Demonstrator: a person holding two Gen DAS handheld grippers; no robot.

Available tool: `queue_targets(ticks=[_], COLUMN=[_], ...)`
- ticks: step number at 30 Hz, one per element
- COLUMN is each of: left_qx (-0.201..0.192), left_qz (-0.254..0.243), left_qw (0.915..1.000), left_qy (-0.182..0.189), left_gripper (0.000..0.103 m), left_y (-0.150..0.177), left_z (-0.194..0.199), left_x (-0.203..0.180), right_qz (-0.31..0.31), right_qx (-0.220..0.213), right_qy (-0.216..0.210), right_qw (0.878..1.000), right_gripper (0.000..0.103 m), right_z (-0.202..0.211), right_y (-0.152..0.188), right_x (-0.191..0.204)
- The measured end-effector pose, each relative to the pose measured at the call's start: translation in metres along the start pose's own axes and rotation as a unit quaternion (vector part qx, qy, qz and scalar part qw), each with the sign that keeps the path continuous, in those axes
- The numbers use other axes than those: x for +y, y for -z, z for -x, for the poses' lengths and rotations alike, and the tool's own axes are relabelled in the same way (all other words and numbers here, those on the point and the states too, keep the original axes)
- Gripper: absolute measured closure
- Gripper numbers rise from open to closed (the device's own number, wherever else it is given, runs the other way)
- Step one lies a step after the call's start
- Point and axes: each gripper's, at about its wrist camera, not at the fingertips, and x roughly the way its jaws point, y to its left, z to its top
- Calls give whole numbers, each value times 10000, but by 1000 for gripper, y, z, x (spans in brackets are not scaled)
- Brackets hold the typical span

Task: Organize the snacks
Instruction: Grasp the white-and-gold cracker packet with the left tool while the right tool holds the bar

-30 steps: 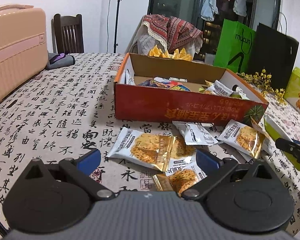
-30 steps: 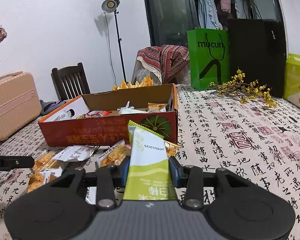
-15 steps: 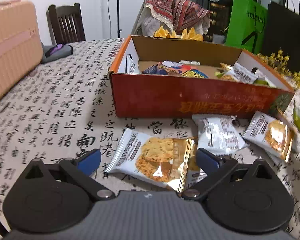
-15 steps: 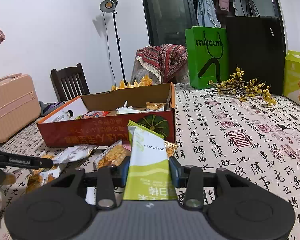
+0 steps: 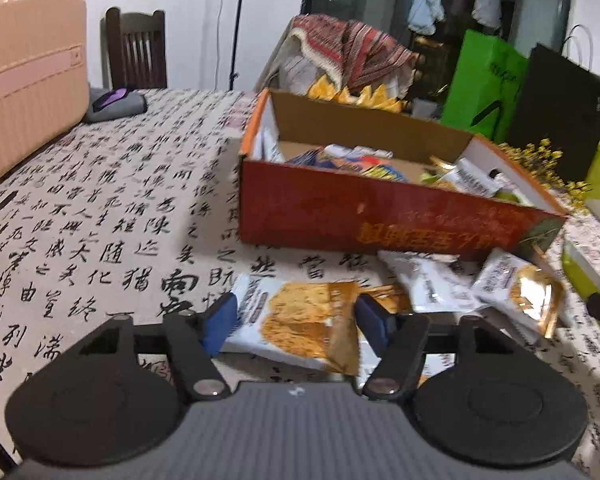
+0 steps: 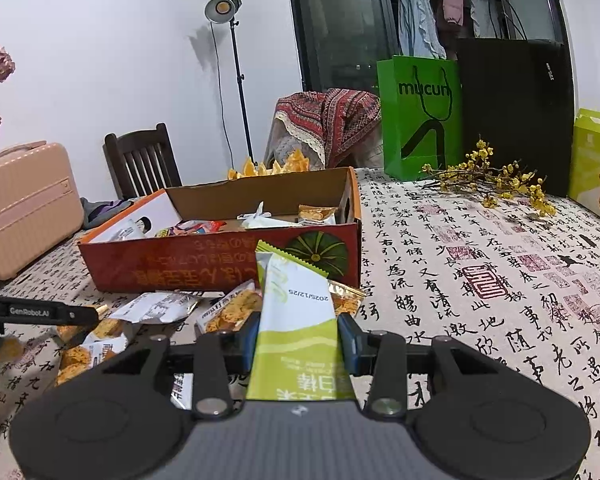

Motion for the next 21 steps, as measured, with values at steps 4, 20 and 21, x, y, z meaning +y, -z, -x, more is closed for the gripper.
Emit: queue_targets(ticks=[4, 20, 21], left_qx=[-72, 314, 340], left_qz=[-97, -203, -133], left_qw=[9999, 9991, 9992], left_qy=[-19, -204, -134], left_gripper=[51, 1, 2], left_y=[1, -1, -2], left_z=[5, -21, -21], left_x=[-3, 1, 4], right_qz=[22, 98, 100], right_qx=[-35, -81, -85], right_qy=[10, -14, -10], right_qw=[10000, 9999, 9999], right_gripper=[64, 64, 64], right_z=[3, 10, 11], right_y=[-1, -2, -2], right_x=[2, 9, 9])
